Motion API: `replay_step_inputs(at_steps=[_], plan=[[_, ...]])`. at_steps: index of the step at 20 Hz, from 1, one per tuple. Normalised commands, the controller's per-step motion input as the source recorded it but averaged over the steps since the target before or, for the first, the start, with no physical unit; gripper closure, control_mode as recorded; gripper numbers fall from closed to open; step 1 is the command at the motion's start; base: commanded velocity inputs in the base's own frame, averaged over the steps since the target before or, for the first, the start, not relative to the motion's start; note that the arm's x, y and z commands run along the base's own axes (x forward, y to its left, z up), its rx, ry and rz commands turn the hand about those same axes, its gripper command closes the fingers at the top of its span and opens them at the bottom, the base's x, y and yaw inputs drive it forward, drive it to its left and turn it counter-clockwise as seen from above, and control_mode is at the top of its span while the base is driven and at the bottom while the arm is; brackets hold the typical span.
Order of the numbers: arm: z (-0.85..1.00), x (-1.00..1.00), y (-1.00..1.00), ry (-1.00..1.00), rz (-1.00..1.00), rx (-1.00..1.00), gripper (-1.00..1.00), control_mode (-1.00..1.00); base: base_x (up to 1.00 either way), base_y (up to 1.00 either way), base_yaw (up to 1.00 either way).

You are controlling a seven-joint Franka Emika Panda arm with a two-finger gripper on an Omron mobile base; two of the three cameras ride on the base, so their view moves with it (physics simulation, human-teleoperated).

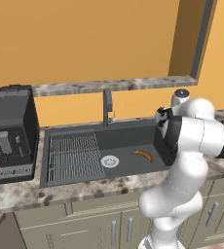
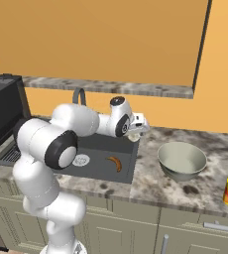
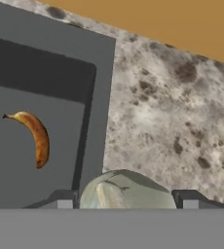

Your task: Remove the garlic and banana from the sink. Then move the bowl and cup from the counter to the sink for washing.

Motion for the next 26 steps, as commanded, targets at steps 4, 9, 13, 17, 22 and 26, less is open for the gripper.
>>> replay_step_inputs(at_steps=[4, 9, 13, 17, 22, 26], plan=[[0.00, 0.13, -0.31, 0.09, 0.12, -0.04, 1.00, -1.00, 0.00, 0.00, 0.00], [-0.01, 0.15, -0.28, 0.09, 0.11, -0.03, 1.00, -1.00, 0.00, 0.00, 0.00], [-0.04, 0.18, -0.26, 0.11, 0.10, -0.03, 1.00, -1.00, 0.00, 0.00, 0.00], [-0.05, 0.23, -0.25, 0.11, 0.08, -0.01, 1.00, -1.00, 0.00, 0.00, 0.00], [-0.07, 0.26, -0.21, 0.11, 0.06, 0.00, 1.00, -1.00, 0.00, 0.00, 0.00], [-0.12, 0.30, -0.16, 0.12, 0.01, 0.00, 1.00, -1.00, 0.00, 0.00, 0.00]])
